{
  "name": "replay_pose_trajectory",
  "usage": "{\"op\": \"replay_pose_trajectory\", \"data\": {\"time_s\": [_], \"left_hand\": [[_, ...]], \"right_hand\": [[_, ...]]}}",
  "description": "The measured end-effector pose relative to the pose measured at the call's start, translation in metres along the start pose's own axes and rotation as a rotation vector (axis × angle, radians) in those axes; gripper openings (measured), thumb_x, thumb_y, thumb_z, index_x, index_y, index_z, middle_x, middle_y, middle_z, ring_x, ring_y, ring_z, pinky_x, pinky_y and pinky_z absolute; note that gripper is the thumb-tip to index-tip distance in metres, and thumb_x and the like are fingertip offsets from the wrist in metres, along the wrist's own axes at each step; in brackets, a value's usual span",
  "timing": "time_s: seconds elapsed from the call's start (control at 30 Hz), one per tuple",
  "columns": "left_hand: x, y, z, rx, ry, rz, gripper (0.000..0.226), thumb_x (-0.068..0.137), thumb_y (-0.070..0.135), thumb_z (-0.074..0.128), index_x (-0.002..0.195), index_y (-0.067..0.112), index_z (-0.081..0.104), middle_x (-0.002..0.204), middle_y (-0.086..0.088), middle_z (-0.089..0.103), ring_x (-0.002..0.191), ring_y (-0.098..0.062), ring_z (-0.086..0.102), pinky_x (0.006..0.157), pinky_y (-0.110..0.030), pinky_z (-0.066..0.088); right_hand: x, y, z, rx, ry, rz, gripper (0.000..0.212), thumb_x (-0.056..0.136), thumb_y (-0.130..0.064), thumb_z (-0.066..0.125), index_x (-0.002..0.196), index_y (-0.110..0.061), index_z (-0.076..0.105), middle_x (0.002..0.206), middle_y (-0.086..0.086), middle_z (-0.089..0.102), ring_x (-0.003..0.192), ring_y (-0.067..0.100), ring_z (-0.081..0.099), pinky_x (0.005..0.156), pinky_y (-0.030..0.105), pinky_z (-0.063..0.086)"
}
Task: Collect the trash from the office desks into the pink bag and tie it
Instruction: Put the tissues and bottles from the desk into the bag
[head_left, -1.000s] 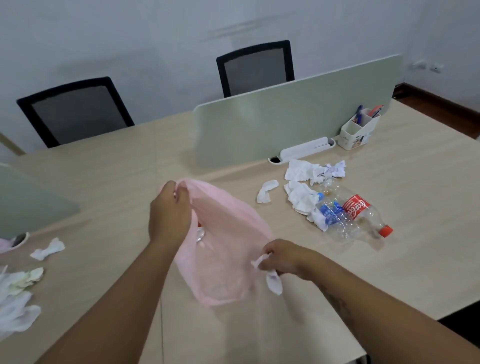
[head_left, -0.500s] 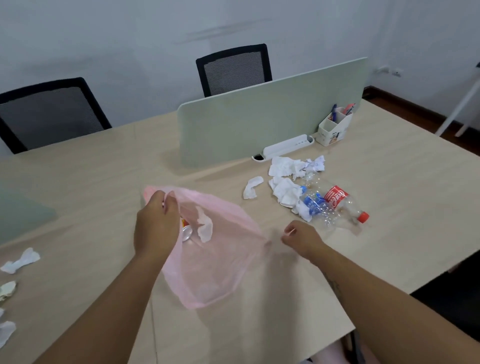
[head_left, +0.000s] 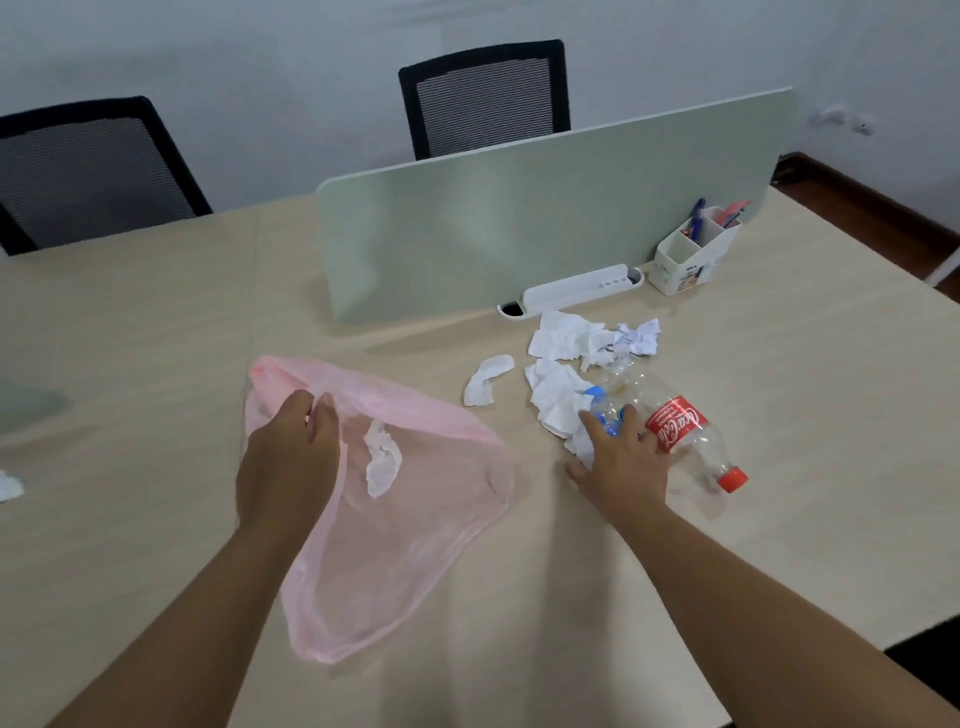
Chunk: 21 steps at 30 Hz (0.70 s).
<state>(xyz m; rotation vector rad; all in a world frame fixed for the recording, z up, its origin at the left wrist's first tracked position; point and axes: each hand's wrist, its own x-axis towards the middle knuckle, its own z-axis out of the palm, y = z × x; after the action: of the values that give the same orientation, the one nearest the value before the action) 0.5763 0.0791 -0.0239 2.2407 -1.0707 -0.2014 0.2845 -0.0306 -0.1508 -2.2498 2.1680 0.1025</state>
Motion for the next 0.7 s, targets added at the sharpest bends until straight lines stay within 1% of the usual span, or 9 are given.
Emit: {"op": "replay_pose_trajectory", "data": {"time_s": [0.03, 0.1, 0.17, 0.2, 0.3, 0.47, 0.53, 0.6, 0.7], "left_hand": [[-0.001, 0.0, 0.0, -0.005, 0.006, -0.008, 0.042, 0.102, 0.037, 0.038, 0.067, 0.014, 0.033, 0.064, -0.008, 0.052, 0.064, -0.035, 0.047, 0.058, -0.037, 0.036], [-0.002, 0.0, -0.001, -0.019, 0.016, -0.022, 0.042, 0.101, 0.035, 0.039, 0.065, 0.015, 0.032, 0.063, -0.007, 0.049, 0.062, -0.032, 0.043, 0.057, -0.036, 0.033], [-0.002, -0.002, -0.003, -0.026, 0.016, -0.017, 0.042, 0.101, 0.034, 0.04, 0.064, 0.016, 0.032, 0.061, -0.006, 0.048, 0.06, -0.031, 0.042, 0.056, -0.035, 0.032], [-0.002, -0.003, -0.003, -0.029, 0.014, -0.011, 0.042, 0.102, 0.034, 0.04, 0.064, 0.016, 0.031, 0.061, -0.006, 0.048, 0.06, -0.031, 0.042, 0.056, -0.035, 0.032], [0.0, -0.004, -0.006, -0.047, 0.007, -0.005, 0.042, 0.101, 0.036, 0.039, 0.066, 0.015, 0.032, 0.062, -0.006, 0.049, 0.065, -0.036, 0.046, 0.057, -0.035, 0.034], [0.006, -0.002, -0.024, -0.102, -0.012, 0.041, 0.04, 0.101, 0.038, 0.04, 0.068, 0.016, 0.034, 0.064, -0.002, 0.049, 0.065, -0.033, 0.047, 0.058, -0.033, 0.035], [0.008, -0.002, -0.036, -0.139, -0.018, 0.058, 0.041, 0.1, 0.037, 0.04, 0.066, 0.016, 0.032, 0.063, -0.002, 0.045, 0.062, -0.03, 0.043, 0.058, -0.034, 0.033], [0.011, -0.002, -0.047, -0.165, -0.026, 0.067, 0.042, 0.1, 0.036, 0.041, 0.064, 0.017, 0.031, 0.062, -0.001, 0.043, 0.063, -0.03, 0.042, 0.059, -0.033, 0.032], [0.012, -0.006, -0.057, -0.178, -0.062, 0.083, 0.04, 0.1, 0.036, 0.04, 0.064, 0.019, 0.034, 0.063, -0.001, 0.044, 0.067, -0.03, 0.043, 0.06, -0.033, 0.034]], "right_hand": [[-0.001, -0.001, 0.002, -0.026, -0.001, -0.009, 0.06, 0.081, -0.056, 0.059, 0.135, -0.039, 0.041, 0.151, 0.013, 0.028, 0.109, 0.037, 0.051, 0.086, 0.046, 0.043], [-0.003, -0.002, 0.005, -0.038, -0.015, -0.011, 0.042, 0.079, -0.036, 0.07, 0.119, -0.031, 0.057, 0.148, 0.019, 0.035, 0.102, 0.041, 0.053, 0.079, 0.048, 0.047], [-0.009, 0.001, 0.005, -0.025, -0.029, 0.0, 0.039, 0.07, -0.018, 0.079, 0.106, -0.026, 0.065, 0.139, 0.023, 0.045, 0.091, 0.042, 0.056, 0.066, 0.045, 0.047], [-0.012, 0.003, 0.005, -0.007, -0.022, -0.003, 0.04, 0.071, -0.015, 0.077, 0.107, -0.027, 0.066, 0.138, 0.022, 0.044, 0.092, 0.042, 0.055, 0.063, 0.042, 0.047], [-0.023, 0.007, 0.0, 0.155, -0.01, 0.043, 0.036, 0.087, -0.022, 0.061, 0.122, -0.029, 0.058, 0.145, 0.016, 0.033, 0.109, 0.04, 0.049, 0.068, 0.04, 0.05], [-0.057, -0.015, -0.044, 0.442, 0.032, -0.044, 0.023, 0.089, -0.027, 0.052, 0.111, -0.026, 0.06, 0.13, 0.01, 0.041, 0.094, 0.037, 0.053, 0.068, 0.036, 0.047], [-0.08, -0.034, -0.064, 0.58, -0.036, -0.081, 0.02, 0.089, -0.028, 0.053, 0.108, -0.03, 0.06, 0.125, 0.006, 0.041, 0.093, 0.035, 0.056, 0.071, 0.035, 0.047], [-0.107, -0.054, -0.081, 0.805, -0.159, -0.169, 0.016, 0.088, -0.022, 0.055, 0.099, -0.03, 0.063, 0.111, 0.003, 0.053, 0.088, 0.027, 0.059, 0.074, 0.034, 0.047], [-0.142, -0.084, -0.1, 1.03, -0.363, -0.253, 0.018, 0.086, -0.014, 0.054, 0.094, -0.024, 0.066, 0.087, -0.001, 0.065, 0.073, 0.019, 0.059, 0.06, 0.025, 0.045]]}}
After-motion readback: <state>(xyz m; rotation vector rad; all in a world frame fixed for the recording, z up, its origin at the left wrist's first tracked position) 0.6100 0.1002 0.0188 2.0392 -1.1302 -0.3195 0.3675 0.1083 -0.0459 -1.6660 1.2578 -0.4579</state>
